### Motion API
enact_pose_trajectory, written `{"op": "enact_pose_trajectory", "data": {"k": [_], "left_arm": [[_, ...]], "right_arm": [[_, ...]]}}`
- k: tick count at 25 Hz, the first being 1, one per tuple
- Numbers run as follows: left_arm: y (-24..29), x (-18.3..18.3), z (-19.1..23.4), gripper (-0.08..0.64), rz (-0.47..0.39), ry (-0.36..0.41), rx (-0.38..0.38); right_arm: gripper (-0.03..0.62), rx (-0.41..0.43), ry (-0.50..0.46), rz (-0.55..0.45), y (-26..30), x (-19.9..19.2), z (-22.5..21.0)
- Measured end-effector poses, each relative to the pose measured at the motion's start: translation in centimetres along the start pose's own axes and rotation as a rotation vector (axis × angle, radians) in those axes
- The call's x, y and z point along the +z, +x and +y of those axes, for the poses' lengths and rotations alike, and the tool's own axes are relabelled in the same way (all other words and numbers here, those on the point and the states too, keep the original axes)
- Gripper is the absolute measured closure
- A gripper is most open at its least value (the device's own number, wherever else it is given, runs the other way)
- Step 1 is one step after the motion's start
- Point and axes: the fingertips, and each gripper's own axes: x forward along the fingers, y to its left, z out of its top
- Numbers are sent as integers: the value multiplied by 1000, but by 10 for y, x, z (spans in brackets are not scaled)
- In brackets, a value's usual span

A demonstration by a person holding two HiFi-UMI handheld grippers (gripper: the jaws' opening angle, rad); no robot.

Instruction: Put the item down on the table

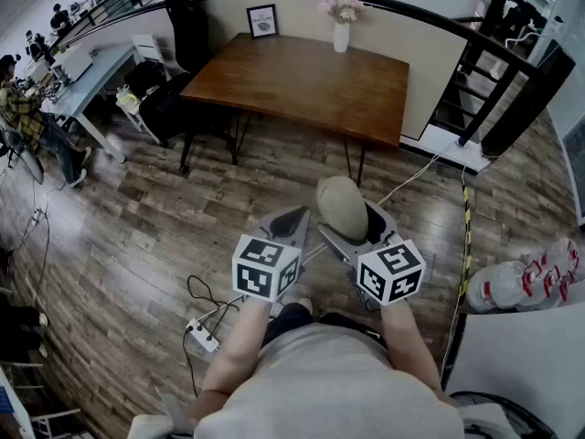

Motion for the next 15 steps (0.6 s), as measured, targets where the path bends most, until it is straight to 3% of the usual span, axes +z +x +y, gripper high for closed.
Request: {"op": "enact_pose_trajectory", "data": {"k": [15], "left_arm": [[3, -7, 11, 554, 20, -14, 2]], "right_arm": [[176, 3, -36, 13, 14, 0, 0]]}}
